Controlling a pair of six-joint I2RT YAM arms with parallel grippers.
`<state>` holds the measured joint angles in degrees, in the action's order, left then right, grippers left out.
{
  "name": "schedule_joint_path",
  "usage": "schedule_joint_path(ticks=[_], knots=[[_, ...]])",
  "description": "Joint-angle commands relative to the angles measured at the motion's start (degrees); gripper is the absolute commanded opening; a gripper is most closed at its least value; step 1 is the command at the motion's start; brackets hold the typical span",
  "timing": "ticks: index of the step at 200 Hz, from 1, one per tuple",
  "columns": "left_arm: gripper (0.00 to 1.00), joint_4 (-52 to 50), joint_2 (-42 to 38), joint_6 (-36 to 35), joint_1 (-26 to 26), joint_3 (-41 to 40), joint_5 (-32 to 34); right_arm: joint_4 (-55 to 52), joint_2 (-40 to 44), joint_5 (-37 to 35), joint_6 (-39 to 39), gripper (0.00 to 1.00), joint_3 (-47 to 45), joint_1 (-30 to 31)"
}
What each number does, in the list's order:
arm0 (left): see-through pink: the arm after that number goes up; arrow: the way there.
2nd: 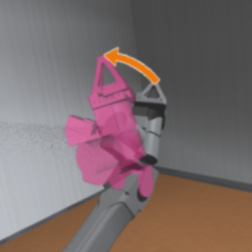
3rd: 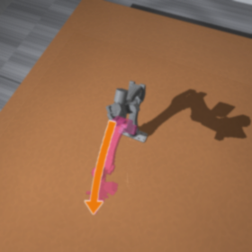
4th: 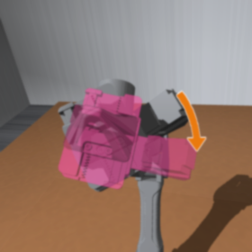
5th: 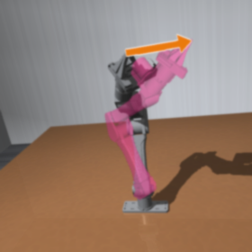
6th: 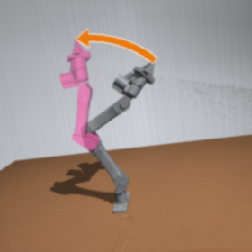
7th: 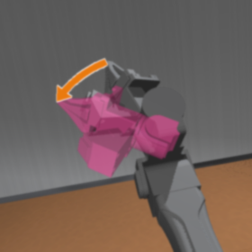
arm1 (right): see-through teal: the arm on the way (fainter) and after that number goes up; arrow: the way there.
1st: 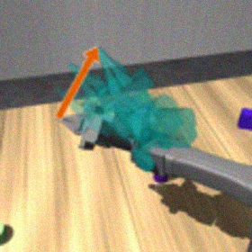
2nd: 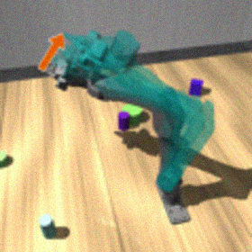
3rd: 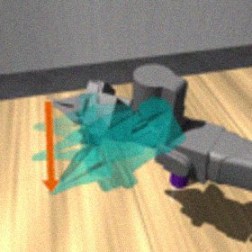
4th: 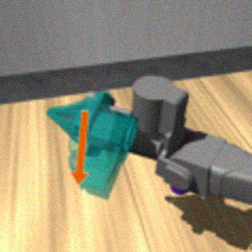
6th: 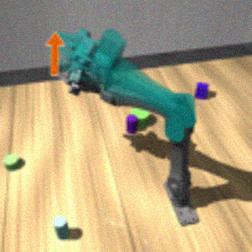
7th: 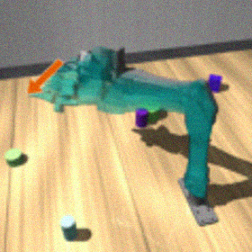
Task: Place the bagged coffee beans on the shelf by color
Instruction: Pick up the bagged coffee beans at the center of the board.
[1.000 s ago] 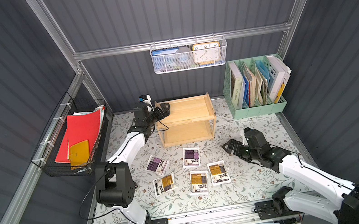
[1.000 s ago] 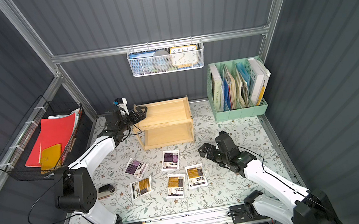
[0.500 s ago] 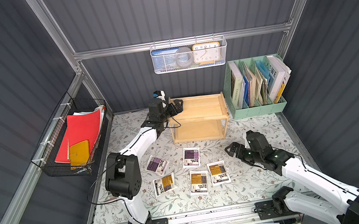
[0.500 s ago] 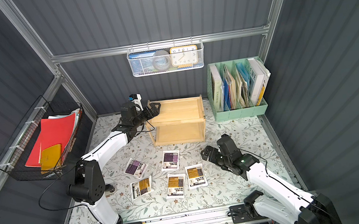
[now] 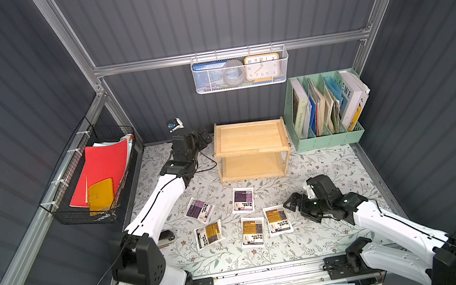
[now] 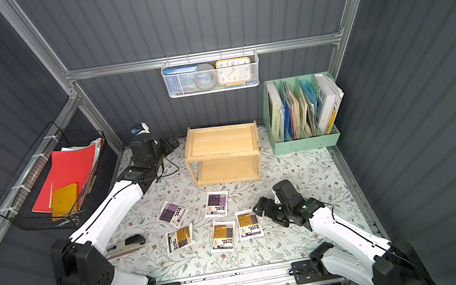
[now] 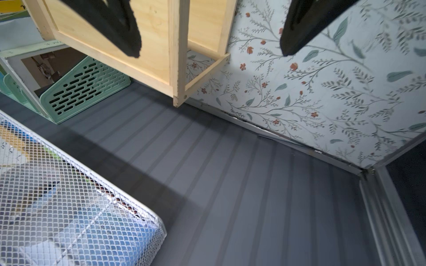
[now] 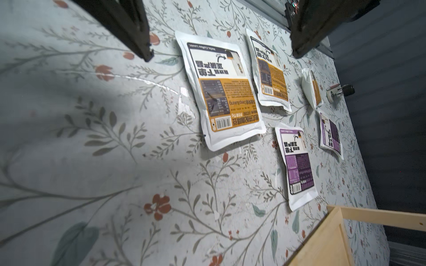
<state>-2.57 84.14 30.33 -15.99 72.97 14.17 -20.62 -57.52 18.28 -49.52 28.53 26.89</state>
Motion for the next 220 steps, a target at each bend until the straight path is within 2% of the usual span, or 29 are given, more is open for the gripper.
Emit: schedule_joint_path(ticks=[1,40,94,126,169,200,220], knots=[[1.0,-6.1,-3.6,-2.3,-0.2,-5.1,-1.7,-0.3,-0.1,3.4,-1.7,0.96,-1.8,1.1],[1.0,-7.1,-12.3,0.0,-2.2,-16.3,-11.1,2.3,1.2,5.2,-5.3,0.95,-6.6,1.7],[1.0,-5.3,-18.0,2.6,-10.9,-24.6,-13.3,10.8,-3.5,7.7,-8.9,0.94,-9.4,1.8],[1.0,-3.5,-14.6,3.2,-16.3,-25.6,-12.0,18.4,-8.7,8.6,-11.6,0.93,-9.5,1.9],[1.0,-2.1,-5.5,1.8,-24.7,-23.7,-7.7,24.0,-13.2,8.2,-14.0,0.92,-9.6,1.9],[1.0,-2.6,-0.1,0.6,-29.0,-22.0,-5.7,22.7,-12.3,7.2,-14.3,0.92,-11.1,1.9],[1.0,-3.7,2.6,-0.4,-31.1,-21.1,-3.9,21.4,-8.5,6.6,-14.5,0.92,-12.4,1.9]])
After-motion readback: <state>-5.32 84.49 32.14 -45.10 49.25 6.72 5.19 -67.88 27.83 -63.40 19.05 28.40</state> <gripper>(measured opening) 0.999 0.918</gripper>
